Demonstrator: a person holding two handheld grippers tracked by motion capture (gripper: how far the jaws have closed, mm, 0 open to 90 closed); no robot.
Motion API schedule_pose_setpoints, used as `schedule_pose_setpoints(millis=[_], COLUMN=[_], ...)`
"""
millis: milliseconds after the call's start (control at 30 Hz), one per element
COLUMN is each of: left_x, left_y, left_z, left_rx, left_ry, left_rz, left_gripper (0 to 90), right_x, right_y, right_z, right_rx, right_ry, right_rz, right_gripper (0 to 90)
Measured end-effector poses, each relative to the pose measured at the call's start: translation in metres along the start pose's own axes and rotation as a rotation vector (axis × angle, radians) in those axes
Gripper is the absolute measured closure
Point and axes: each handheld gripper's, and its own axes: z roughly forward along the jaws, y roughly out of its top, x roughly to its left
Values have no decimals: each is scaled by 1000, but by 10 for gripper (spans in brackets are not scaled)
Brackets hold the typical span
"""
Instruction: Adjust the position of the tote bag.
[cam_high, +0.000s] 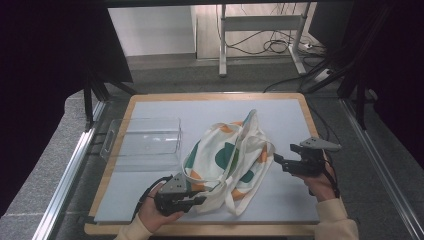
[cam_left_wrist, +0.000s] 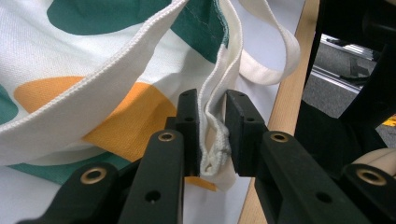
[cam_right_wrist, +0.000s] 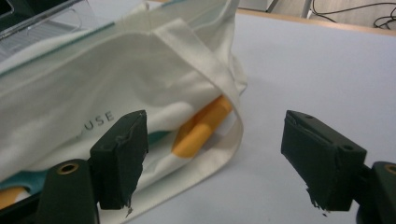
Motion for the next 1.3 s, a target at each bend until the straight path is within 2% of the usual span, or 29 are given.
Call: schedule_pose_setpoints(millis=[133, 200, 333, 400, 500, 867, 1300], left_x=[0, 0, 0, 0, 0, 0, 0], left_y=[0, 0, 0, 0, 0, 0, -1], left_z=[0, 0, 0, 0, 0, 0, 0], left_rx=[0, 0, 1, 1, 2, 3, 3], left_ry=[-1, -1, -3, -4, -4, -4, -2], left_rz=[4, 1, 1, 0, 1, 4, 6], left_gripper=[767, 767, 767, 767, 767, 767, 767], right_x=[1, 2, 5, 5, 1, -9, -5], right_y=[16, 19, 39, 42, 56, 76, 98], right_z=[4, 5, 15, 18, 28, 52, 82], right_rx=[-6, -6, 7, 7, 18, 54, 95], right_ry=[8, 9, 17, 18, 13, 2, 2], right_rz=[1, -2, -20, -22, -16, 24, 35], right_gripper=[244, 244, 247, 247, 249, 249, 225])
